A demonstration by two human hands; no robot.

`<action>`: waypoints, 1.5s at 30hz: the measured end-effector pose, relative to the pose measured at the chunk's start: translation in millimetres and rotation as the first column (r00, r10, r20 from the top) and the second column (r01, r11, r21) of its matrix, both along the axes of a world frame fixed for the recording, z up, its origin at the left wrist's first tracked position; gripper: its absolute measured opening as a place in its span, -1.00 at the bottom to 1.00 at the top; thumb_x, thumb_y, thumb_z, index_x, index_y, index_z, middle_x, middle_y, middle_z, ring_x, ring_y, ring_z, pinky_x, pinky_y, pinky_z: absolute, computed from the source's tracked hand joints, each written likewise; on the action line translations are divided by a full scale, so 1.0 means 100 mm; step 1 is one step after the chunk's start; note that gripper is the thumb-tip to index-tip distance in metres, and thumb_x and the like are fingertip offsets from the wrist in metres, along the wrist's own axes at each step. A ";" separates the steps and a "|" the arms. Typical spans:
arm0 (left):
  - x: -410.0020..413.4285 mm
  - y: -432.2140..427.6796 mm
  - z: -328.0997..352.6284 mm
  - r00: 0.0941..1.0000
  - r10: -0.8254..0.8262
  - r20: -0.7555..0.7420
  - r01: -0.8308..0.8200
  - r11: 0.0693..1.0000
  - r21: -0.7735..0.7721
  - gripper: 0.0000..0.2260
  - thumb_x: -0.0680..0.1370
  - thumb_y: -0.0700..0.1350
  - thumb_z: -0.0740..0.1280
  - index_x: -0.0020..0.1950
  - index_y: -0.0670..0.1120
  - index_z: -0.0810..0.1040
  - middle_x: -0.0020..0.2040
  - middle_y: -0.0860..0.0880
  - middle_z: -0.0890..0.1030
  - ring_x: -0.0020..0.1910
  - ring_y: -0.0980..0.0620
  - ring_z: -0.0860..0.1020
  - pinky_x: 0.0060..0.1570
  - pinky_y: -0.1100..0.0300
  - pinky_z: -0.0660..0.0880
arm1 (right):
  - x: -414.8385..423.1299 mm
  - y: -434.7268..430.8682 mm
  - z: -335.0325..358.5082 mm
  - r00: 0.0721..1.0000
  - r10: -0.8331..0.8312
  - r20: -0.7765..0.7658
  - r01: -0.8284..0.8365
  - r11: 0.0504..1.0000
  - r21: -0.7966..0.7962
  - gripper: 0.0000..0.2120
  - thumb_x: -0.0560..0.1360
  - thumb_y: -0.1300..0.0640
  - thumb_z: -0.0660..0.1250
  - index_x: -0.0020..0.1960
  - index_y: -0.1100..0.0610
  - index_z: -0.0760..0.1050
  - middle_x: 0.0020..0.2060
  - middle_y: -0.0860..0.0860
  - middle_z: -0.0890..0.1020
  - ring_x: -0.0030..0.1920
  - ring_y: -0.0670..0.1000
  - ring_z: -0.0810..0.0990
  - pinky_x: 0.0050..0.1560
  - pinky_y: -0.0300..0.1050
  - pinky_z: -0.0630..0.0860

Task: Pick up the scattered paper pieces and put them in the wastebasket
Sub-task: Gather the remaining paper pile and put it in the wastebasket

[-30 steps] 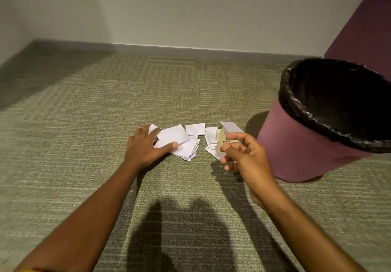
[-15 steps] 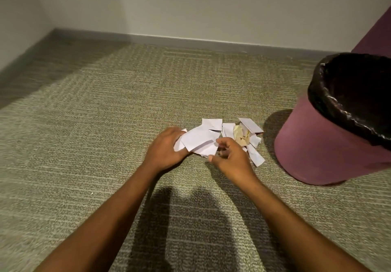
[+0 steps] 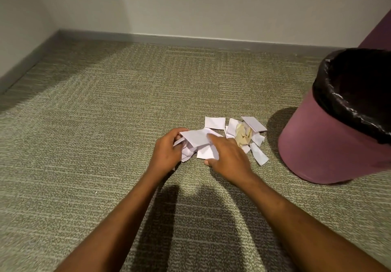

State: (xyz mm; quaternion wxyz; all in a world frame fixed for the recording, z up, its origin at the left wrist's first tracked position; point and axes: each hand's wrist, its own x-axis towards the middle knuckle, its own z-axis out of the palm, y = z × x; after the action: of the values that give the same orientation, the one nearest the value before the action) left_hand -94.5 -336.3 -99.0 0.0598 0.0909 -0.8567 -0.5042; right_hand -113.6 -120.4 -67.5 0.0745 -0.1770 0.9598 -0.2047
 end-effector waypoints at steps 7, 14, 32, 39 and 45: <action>0.06 0.06 0.04 0.998 -0.009 -0.058 0.009 1.000 -0.006 -0.71 0.61 -0.30 0.36 0.20 0.04 0.66 0.07 0.17 0.72 -0.04 0.16 0.68 -0.05 0.06 0.64 | 0.11 0.05 -0.03 0.998 0.044 -0.035 -0.044 0.999 0.013 -0.44 0.58 -0.04 0.48 0.55 0.00 0.46 0.33 0.00 0.55 0.32 0.10 0.49 0.14 0.11 0.60; 0.10 0.09 0.13 0.984 -0.112 -0.139 0.098 0.990 -0.102 -0.59 0.54 -0.35 0.42 0.28 0.06 0.68 0.18 0.11 0.67 0.17 0.12 0.64 0.14 0.01 0.64 | 0.23 0.13 -0.02 0.998 0.026 -0.060 -0.033 0.992 -0.124 -0.68 0.62 0.00 0.44 0.36 -0.11 0.63 0.10 -0.13 0.57 0.12 -0.03 0.50 -0.04 0.05 0.59; 0.12 0.94 1.06 0.969 -0.063 0.240 -0.170 0.534 0.828 -0.76 0.77 -0.07 0.25 0.32 -0.16 0.59 0.21 -0.26 0.72 0.18 -0.28 0.72 -0.07 -0.04 0.75 | 0.28 0.33 0.91 0.813 0.003 0.583 0.560 0.271 -0.783 -0.69 0.62 0.15 0.49 0.35 0.03 0.59 0.18 0.05 0.77 0.14 0.17 0.77 0.16 0.26 0.70; 0.20 1.35 1.88 0.986 -0.152 0.062 0.052 0.647 0.761 -0.77 0.76 -0.03 0.26 0.27 -0.06 0.66 0.09 -0.12 0.77 -0.05 0.01 0.72 -0.11 0.08 0.71 | 0.45 0.53 1.74 0.900 -0.153 0.407 0.434 0.238 -0.869 -0.72 0.59 0.20 0.52 0.28 0.05 0.63 0.05 0.00 0.80 0.02 0.04 0.80 -0.07 0.01 0.75; 0.23 1.78 2.54 0.963 -0.239 -0.126 0.255 0.649 0.717 -0.74 0.75 -0.03 0.28 0.30 -0.14 0.64 0.09 -0.17 0.75 0.01 -0.12 0.72 -0.15 0.12 0.69 | 0.52 0.90 2.47 0.907 -0.356 0.226 0.325 0.250 -0.912 -0.77 0.58 0.20 0.53 0.22 0.08 0.67 0.02 0.02 0.79 0.00 0.05 0.80 -0.18 -0.17 0.67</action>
State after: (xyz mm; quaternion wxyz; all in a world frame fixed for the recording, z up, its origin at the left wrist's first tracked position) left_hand -71.2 -158.1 154.8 -0.0417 -0.0153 -0.5895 -0.8065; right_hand -61.3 -30.4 179.0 -0.0995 0.0214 0.6807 -0.7255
